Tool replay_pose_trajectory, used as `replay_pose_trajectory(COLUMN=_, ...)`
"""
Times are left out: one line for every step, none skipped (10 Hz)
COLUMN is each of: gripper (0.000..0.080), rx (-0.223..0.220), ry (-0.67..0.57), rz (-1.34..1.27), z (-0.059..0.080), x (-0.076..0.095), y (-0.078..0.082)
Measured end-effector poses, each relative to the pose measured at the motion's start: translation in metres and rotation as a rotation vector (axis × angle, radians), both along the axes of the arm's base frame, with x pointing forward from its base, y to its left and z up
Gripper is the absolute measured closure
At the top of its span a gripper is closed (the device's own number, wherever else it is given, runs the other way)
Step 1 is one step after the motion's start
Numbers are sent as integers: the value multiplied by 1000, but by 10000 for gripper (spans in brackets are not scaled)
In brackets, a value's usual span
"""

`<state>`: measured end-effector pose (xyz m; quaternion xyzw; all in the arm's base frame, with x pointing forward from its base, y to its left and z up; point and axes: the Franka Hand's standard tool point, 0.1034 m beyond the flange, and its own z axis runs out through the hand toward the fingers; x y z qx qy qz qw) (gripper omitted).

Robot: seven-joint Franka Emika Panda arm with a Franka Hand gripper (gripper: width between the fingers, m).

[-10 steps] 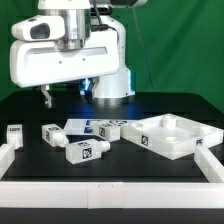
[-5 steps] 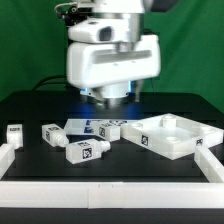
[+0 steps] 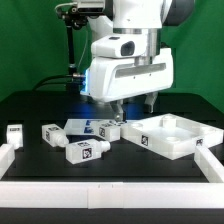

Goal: Assemble one leg

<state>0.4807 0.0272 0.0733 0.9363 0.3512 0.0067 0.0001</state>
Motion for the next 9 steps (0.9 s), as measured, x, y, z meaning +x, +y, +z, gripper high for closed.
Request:
replay_pose_trajectory(gripper=150, rx=3, ry=-8, rz=3, z=-6, x=-4, y=10)
replay_pose_trajectory(gripper=150, rx=8, ry=-18, rz=5, z=-18, x=-10, y=19)
replay_pose_trajectory(gripper=150, rx=13, ry=-11, rz=4, z=-35, x=-16, y=24)
replay_pose_trajectory(gripper=150, rx=16, ry=-6, rz=0, z=-46, x=-18, y=29)
replay_pose_trajectory(gripper=150, rx=17, ry=-3, rz=-2, z=-54, x=-20, y=31)
replay_pose_trajectory(gripper=150, rx=17, ry=8, rz=-14, z=-60, x=-23, y=32)
replay_pose_trajectory(gripper=150, rx=18, ry=16, rz=-92, z=-63, x=-25, y=38)
replay_pose_trajectory(gripper=150, rx=18, ry=14, rz=-122, z=-65, x=-26, y=41)
replay_pose_trajectory(gripper=150, rx=18, ry=14, rz=-104, z=-65, x=-25, y=40)
